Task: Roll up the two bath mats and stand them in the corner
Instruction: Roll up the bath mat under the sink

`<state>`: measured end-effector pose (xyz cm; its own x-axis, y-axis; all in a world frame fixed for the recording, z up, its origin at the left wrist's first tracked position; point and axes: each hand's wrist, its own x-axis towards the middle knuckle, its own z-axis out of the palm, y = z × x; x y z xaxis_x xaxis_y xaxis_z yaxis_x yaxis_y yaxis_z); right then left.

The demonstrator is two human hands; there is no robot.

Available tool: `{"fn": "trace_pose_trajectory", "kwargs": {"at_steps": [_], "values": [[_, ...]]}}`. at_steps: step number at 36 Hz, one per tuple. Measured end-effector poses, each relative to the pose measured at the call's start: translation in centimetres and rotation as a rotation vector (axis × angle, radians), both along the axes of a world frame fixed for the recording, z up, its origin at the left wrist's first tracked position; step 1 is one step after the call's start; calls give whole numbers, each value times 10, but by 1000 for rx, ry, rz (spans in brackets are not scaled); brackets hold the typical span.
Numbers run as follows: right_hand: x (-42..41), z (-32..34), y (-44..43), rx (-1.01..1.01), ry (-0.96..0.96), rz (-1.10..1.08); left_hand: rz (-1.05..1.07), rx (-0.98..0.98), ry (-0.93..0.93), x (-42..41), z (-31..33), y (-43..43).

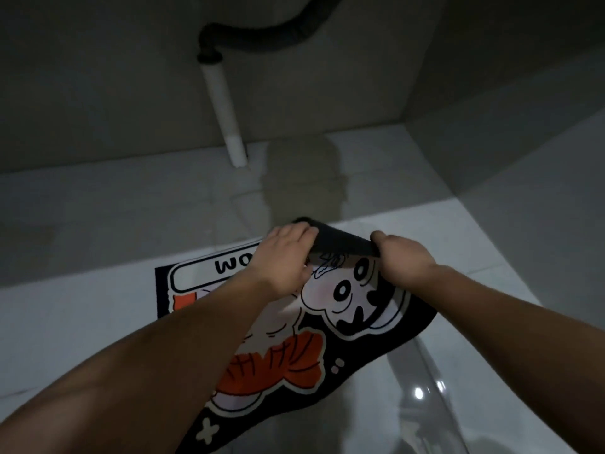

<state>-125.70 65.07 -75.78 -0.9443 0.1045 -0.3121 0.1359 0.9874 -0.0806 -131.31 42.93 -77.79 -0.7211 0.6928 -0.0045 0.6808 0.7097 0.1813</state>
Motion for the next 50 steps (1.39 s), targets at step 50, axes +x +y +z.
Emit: {"fn": "trace_pose_trajectory", "kwargs": {"at_steps": [50], "values": [[-24, 114, -61, 409, 618, 934, 26, -22, -8, -19, 122, -102]]}}
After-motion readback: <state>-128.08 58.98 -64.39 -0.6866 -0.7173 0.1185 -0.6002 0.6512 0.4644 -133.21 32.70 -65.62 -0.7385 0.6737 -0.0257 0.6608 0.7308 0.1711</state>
